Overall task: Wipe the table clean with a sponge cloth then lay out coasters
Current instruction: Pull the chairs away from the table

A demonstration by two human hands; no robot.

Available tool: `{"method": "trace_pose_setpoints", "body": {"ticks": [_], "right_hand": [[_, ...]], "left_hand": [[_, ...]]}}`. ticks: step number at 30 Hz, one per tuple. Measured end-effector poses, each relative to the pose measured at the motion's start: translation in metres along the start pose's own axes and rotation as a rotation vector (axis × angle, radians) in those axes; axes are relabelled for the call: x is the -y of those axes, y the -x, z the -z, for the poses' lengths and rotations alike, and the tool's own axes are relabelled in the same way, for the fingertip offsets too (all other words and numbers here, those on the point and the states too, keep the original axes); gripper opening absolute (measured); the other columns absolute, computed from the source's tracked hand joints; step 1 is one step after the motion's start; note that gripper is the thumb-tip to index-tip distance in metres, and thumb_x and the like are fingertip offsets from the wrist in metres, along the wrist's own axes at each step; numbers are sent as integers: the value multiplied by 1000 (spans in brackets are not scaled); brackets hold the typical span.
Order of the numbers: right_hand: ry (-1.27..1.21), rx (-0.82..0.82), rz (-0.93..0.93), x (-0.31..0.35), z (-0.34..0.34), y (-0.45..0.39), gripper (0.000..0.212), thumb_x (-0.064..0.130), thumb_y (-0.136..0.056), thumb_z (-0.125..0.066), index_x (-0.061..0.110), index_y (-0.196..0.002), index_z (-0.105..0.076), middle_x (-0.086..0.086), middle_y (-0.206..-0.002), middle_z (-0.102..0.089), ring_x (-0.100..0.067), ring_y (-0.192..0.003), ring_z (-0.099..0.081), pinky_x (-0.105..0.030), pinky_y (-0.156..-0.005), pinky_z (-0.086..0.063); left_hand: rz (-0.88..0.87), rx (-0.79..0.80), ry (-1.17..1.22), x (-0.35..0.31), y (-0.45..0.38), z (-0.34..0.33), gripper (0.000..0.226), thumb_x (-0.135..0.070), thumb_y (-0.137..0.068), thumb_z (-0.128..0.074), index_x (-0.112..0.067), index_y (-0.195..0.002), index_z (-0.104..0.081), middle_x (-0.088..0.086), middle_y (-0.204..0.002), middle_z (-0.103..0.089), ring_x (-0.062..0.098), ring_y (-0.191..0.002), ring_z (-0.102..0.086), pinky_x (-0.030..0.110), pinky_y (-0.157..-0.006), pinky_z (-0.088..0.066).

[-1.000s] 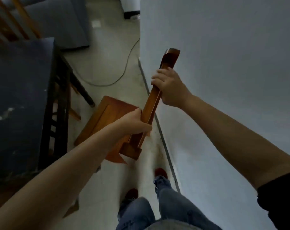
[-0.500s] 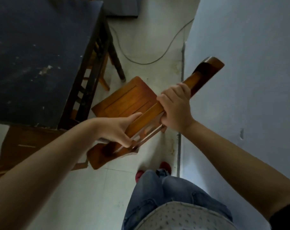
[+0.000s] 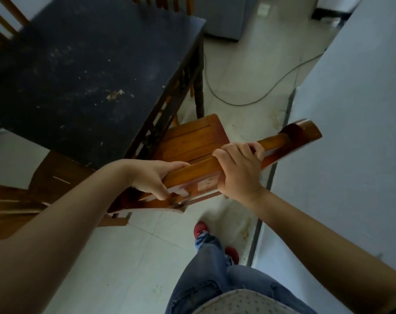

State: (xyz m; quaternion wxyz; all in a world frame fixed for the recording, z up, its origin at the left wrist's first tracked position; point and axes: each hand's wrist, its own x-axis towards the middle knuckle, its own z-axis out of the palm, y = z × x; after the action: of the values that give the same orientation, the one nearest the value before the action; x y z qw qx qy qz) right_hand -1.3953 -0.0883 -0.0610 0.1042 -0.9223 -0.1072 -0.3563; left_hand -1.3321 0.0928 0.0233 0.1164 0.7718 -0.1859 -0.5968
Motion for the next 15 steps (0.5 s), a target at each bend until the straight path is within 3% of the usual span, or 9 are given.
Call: {"method": "trace_pose_setpoints", "body": {"ticks": [2, 4, 5, 7, 9, 10, 12, 15], "right_hand": [[-12, 78, 36, -13, 1, -14, 24, 42, -76, -50, 19, -82, -50, -3, -70, -67, -19, -74, -58, -30, -78, -38], [-36, 275, 94, -27, 8, -36, 27, 38, -67, -68, 14, -77, -58, -3, -68, -67, -21, -63, -63, -27, -69, -45], [-54, 462, 123, -34, 13, -51, 27, 34, -67, -71, 13, -79, -60, -3, -71, -66, -21, -63, -62, -26, -66, -43], [-66, 1002, 92, -48, 21, -82, 25, 30, -77, -64, 15, -96, -57, 3, -82, -59, -14, -72, -56, -22, -64, -38], [-27, 1448, 30, -58, 21, -109, 36, 25, -80, -61, 19, -114, -51, 4, -97, -58, -13, -85, -54, -22, -72, -43], [2, 1597, 9, -60, 18, -121, 45, 22, -79, -63, 21, -122, -47, 2, -107, -57, -15, -94, -54, -27, -82, -45], [77, 1797, 17, -59, 11, -134, 62, 17, -76, -67, 22, -131, -40, 0, -120, -52, -20, -108, -49, -34, -93, -40], [107, 1978, 94, -60, -4, -145, 70, 15, -71, -71, 24, -133, -38, 1, -118, -51, -19, -107, -50, -35, -94, -42]], "left_hand": [[-36, -15, 15, -2, -4, 8, 85, -11, -83, -63, -41, -139, -7, -8, -133, -35, 21, -124, -41, 40, -100, -39], [-56, -31, 20, -5, -9, 14, 86, -13, -82, -64, -41, -141, -7, -5, -141, -32, 24, -128, -39, 44, -104, -39], [-66, -40, 20, -6, -12, 17, 87, -14, -81, -64, -40, -141, -7, -4, -143, -31, 24, -128, -39, 45, -104, -39], [-82, -48, 13, -8, -15, 20, 86, -14, -81, -64, -39, -141, -8, -3, -143, -30, 24, -126, -40, 45, -103, -41], [-102, -54, 6, -9, -16, 21, 85, -16, -80, -66, -38, -140, -11, -4, -141, -33, 22, -124, -42, 44, -102, -42], [-111, -58, 12, -8, -16, 21, 84, -17, -79, -67, -38, -139, -13, -5, -140, -34, 21, -124, -42, 44, -102, -42], [-121, -72, 29, -8, -15, 21, 81, -17, -78, -68, -37, -138, -18, -7, -137, -37, 19, -123, -43, 40, -100, -43], [-118, -94, 74, -9, -14, 23, 80, -13, -77, -68, -40, -134, -19, -8, -131, -38, 16, -118, -44, 32, -94, -45]]}}
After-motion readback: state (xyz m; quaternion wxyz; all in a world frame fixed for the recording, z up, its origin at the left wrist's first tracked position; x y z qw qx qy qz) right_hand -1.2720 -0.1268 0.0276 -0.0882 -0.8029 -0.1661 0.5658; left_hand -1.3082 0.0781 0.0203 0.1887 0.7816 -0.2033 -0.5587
